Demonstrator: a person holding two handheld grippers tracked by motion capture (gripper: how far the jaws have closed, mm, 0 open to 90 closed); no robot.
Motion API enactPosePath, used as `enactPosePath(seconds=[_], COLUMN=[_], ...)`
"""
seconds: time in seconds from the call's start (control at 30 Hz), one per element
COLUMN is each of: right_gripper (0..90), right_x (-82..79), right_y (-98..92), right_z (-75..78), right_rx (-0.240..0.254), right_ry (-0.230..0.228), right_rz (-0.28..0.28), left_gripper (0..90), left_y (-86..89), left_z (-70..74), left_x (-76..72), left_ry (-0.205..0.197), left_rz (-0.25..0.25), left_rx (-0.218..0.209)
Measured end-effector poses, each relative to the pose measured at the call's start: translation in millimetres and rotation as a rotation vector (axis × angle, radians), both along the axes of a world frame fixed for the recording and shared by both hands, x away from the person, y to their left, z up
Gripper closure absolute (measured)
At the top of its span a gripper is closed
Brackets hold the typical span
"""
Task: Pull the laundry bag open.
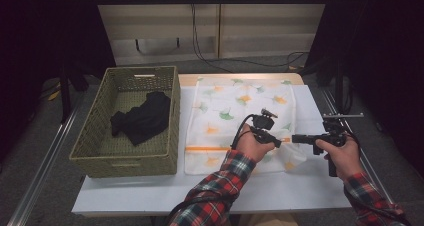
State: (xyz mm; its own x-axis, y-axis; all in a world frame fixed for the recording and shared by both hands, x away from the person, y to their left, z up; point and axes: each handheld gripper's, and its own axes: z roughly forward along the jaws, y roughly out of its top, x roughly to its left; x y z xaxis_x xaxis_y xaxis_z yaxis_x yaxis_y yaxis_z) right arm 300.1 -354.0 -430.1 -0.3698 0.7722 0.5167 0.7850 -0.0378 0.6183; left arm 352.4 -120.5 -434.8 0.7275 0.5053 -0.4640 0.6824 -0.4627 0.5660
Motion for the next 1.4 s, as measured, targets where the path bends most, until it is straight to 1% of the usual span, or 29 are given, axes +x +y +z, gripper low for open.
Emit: enactPosePath(seconds=[0.1, 0.13, 0.3, 0.4, 0.43, 0.47, 0.53, 0.63, 0.67, 0.77, 0.8, 0.83, 0.87, 0.9, 0.97, 1.0, 1.07, 1.1, 1.23, 1.27, 1.3, 1.33, 1.37, 1.4], right_gripper=[86.9, 86.9, 86.9, 86.9, 86.9, 86.9, 86.9, 86.9, 86.9, 86.9, 86.9, 86.9, 86.9, 86.9, 86.9, 86.9, 86.9, 86.9, 86.9, 86.9, 86.9, 86.9, 86.9, 86.9], right_x=[-0.7, -1.0, -2.3, -2.7, -3.2, -3.5, -4.5, -5.1, -5.4, -6.0, -6.0, -6.0, -5.9, -5.8, -5.9, -6.4, -6.5, -6.6, -7.0, -6.9, -6.9, -6.9, -6.9, -6.9], right_y=[0.1, 0.1, -2.9, -4.0, -5.2, -6.7, -8.7, -10.6, -11.1, -12.1, -12.3, -12.5, -13.1, -13.8, -14.3, -15.0, -15.8, -16.0, -16.2, -16.1, -16.1, -16.1, -15.9, -15.9], right_z=[0.0, 0.4, 0.4, 0.8, 0.8, 0.7, 0.2, -0.2, -0.1, -0.5, -0.6, -0.7, -0.8, -0.8, -0.8, -1.1, -1.8, -1.8, -1.7, -1.7, -1.7, -1.7, -1.9, -1.8], right_rx=[-0.002, -0.006, -0.006, -0.007, -0.004, -0.004, -0.003, -0.001, -0.007, -0.007, -0.009, -0.011, -0.009, -0.013, -0.013, -0.013, -0.011, -0.013, -0.017, -0.016, -0.017, -0.015, -0.016, -0.017], right_ry=[-0.001, -0.001, -0.007, -0.005, -0.004, -0.004, -0.001, 0.002, -0.001, -0.001, 0.001, 0.001, 0.000, -0.002, -0.001, 0.003, 0.004, 0.004, 0.003, 0.004, 0.004, 0.004, 0.002, 0.002], right_rz=[-0.001, -0.001, -0.007, -0.012, -0.015, -0.017, -0.022, -0.029, -0.030, -0.029, -0.030, -0.033, -0.034, -0.031, -0.033, -0.038, -0.038, -0.039, -0.039, -0.040, -0.041, -0.040, -0.039, -0.039], left_gripper=[90.0, 90.0, 90.0, 90.0, 90.0, 90.0, 90.0, 90.0, 90.0, 90.0, 90.0, 90.0, 90.0, 90.0, 90.0, 90.0, 90.0, 90.0, 90.0, 90.0, 90.0, 90.0, 90.0, 90.0], left_y=[-0.7, -0.7, -0.8, -1.2, -0.7, -0.3, 0.1, 1.1, 2.1, 1.6, 2.2, 1.9, 3.1, 3.5, 3.9, 6.4, 8.3, 9.6, 10.1, 9.9, 9.7, 9.0, 10.6, 9.5], left_z=[-0.1, 0.1, 0.6, 0.9, 0.6, 0.4, 0.1, -1.1, -1.2, -1.7, -1.0, -1.5, -1.5, -2.1, -2.4, -3.1, -3.7, -3.9, -3.6, -3.7, -3.5, -3.5, -3.0, -2.8], left_x=[-0.8, -0.9, -0.4, 0.3, 0.6, 1.2, 1.6, 2.4, 3.1, 2.7, 3.4, 3.4, 4.1, 4.2, 4.0, 5.0, 6.0, 6.8, 7.1, 6.9, 6.5, 5.7, 6.9, 5.6], left_ry=[0.010, 0.008, 0.014, 0.005, 0.009, 0.019, 0.018, 0.038, 0.035, 0.038, 0.037, 0.031, 0.037, 0.040, 0.038, 0.048, 0.050, 0.050, 0.048, 0.049, 0.050, 0.054, 0.047, 0.062], left_rz=[0.007, 0.011, 0.008, 0.009, 0.012, 0.007, 0.008, 0.022, 0.010, 0.016, 0.011, 0.025, 0.026, 0.030, 0.037, 0.039, 0.035, 0.023, 0.019, 0.022, 0.033, 0.047, 0.026, 0.051], left_rx=[-0.005, 0.003, -0.004, 0.013, 0.016, 0.009, 0.018, 0.006, 0.016, 0.007, 0.021, 0.019, 0.028, 0.021, 0.021, 0.025, 0.027, 0.035, 0.038, 0.034, 0.033, 0.023, 0.041, 0.026])
